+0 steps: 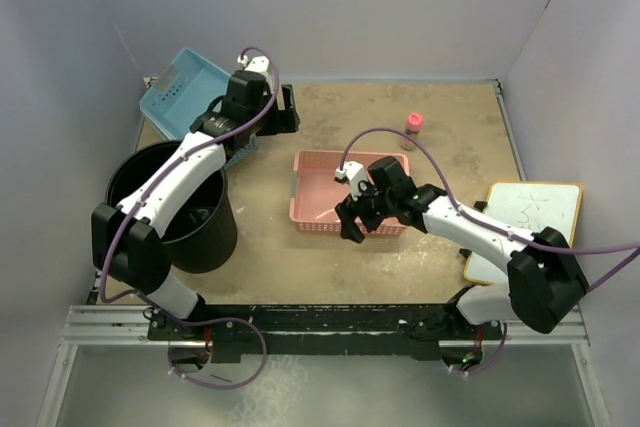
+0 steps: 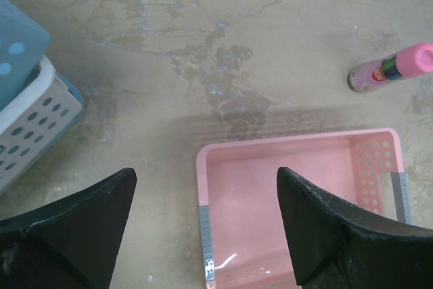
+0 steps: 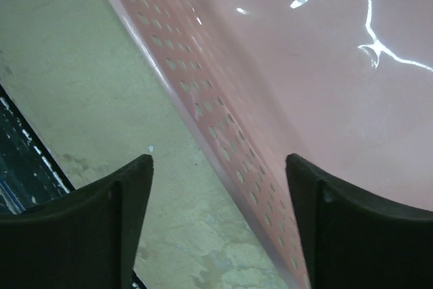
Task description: Turn the large container upside down
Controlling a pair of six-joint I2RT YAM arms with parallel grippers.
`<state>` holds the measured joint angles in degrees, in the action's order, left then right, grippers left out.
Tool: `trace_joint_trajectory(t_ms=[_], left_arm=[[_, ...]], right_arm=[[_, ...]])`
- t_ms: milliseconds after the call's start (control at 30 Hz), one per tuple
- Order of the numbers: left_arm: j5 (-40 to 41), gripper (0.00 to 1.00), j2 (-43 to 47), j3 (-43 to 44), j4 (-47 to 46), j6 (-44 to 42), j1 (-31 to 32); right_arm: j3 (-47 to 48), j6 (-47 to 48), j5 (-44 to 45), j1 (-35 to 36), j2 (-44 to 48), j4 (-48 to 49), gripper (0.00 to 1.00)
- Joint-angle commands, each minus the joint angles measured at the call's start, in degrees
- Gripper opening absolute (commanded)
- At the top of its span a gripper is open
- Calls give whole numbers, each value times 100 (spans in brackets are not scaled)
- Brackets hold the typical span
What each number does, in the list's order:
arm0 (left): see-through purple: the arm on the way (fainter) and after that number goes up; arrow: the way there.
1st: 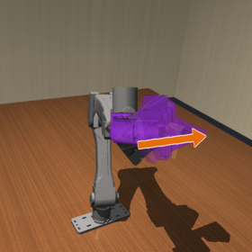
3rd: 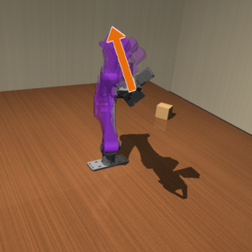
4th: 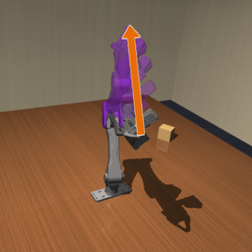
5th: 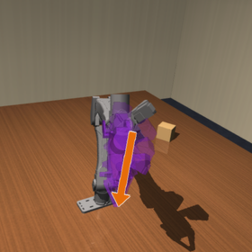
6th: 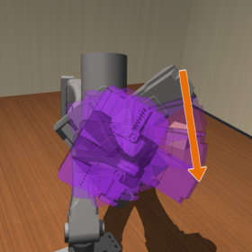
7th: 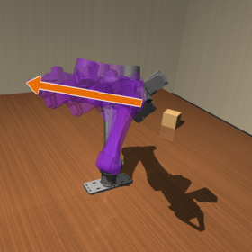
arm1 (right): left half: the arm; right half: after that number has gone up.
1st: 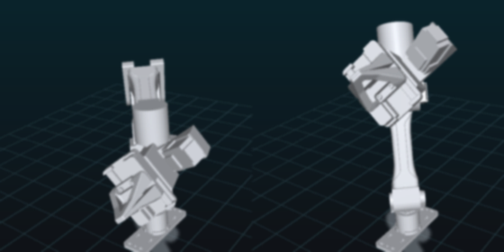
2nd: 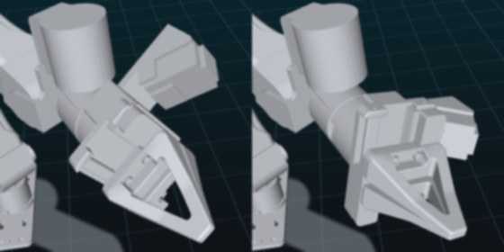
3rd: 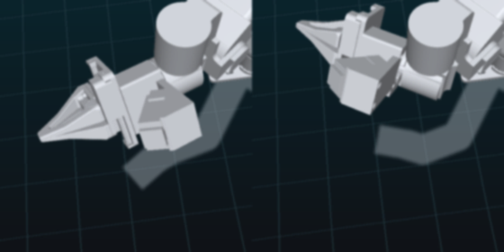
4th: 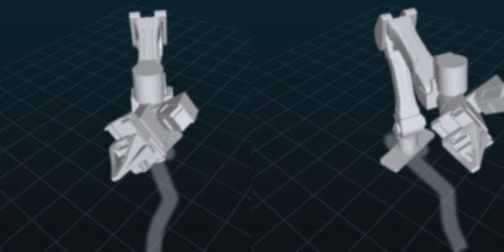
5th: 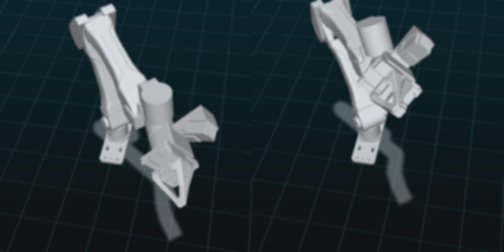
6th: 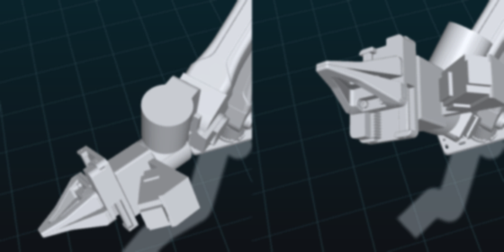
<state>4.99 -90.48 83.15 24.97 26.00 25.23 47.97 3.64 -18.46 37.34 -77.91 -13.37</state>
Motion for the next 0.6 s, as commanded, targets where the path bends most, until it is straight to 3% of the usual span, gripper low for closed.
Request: trace_joint_trajectory(t_ms=[0, 100, 167, 233, 300, 400, 500, 567], left_arm=[[-441, 81, -158, 369, 110, 368, -10], [-812, 79, -145, 246, 29, 552, -6], [-822, 79, -28, 102, -123, 584, -11], [-709, 79, 21, 178, -19, 533, -3], [-646, 79, 49, 221, 74, 479, -6], [-645, 79, 131, 59, -43, 505, -7], [-800, 79, 127, -111, -206, 725, -1], [-931, 79, 147, -228, -361, 826, -4]], right_arm=[[-126, -170, 149, 83, 185, 386, 64], [58, -270, 84, 106, 63, 368, 31], [173, -288, -113, 116, -32, 318, 22], [204, -318, -68, 168, -95, 287, 23], [110, -324, 120, 221, -115, 362, 33], [6, -295, 156, 274, -211, 398, 40], [91, -326, 177, 348, -367, 302, 39], [162, -353, 229, 387, -448, 302, 33]])
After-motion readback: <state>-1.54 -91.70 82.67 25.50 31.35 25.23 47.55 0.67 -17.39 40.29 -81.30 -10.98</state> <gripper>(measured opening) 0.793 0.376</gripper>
